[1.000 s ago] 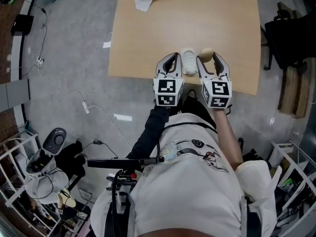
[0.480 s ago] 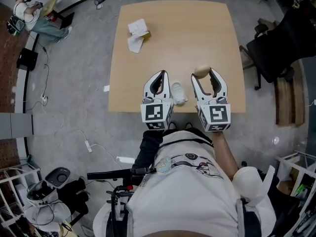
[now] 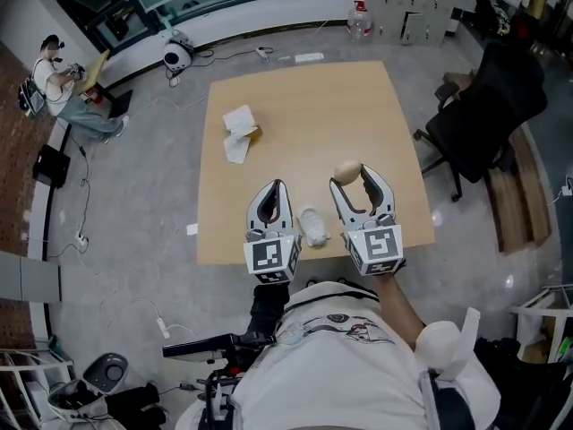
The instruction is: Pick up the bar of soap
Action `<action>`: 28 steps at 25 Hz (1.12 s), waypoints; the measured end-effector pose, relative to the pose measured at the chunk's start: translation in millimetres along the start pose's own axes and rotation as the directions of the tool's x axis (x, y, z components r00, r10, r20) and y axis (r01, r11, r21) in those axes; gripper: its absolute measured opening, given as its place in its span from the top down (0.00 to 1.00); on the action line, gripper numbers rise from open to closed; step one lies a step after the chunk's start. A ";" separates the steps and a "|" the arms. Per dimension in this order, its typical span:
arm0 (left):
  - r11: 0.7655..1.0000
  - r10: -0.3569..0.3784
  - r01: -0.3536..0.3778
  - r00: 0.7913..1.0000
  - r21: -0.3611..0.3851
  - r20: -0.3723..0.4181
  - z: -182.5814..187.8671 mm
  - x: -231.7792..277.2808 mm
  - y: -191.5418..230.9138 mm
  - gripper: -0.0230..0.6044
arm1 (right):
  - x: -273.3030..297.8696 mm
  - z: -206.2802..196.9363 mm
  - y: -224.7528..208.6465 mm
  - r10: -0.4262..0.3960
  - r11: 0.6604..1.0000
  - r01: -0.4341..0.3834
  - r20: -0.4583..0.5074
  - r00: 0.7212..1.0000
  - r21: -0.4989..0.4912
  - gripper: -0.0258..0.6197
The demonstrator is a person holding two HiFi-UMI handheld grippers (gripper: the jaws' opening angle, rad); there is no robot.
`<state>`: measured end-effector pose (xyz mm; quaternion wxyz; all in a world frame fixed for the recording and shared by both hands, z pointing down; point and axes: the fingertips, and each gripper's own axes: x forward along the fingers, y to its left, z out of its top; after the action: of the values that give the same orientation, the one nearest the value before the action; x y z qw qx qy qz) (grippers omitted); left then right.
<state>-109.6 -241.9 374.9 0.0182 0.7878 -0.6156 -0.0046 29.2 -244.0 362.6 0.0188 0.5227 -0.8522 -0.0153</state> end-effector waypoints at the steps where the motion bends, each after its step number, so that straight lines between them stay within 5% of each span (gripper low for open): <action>1: 1.000 0.002 -0.002 1.000 0.001 0.002 2.5 0.6 -1.3 0.96 | -0.6 2.5 -2.6 -0.004 1.000 0.004 0.007 1.000 0.000 0.58; 28: 0.998 0.000 -0.005 0.997 0.068 0.072 19.2 14.4 -7.9 0.96 | 7.5 26.0 -16.5 -0.007 1.000 0.007 0.093 0.996 0.000 0.58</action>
<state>-99.0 -254.4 355.7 -0.0308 0.7865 -0.6167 -0.0118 39.3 -258.0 336.0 -0.0211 0.5243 -0.8503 -0.0399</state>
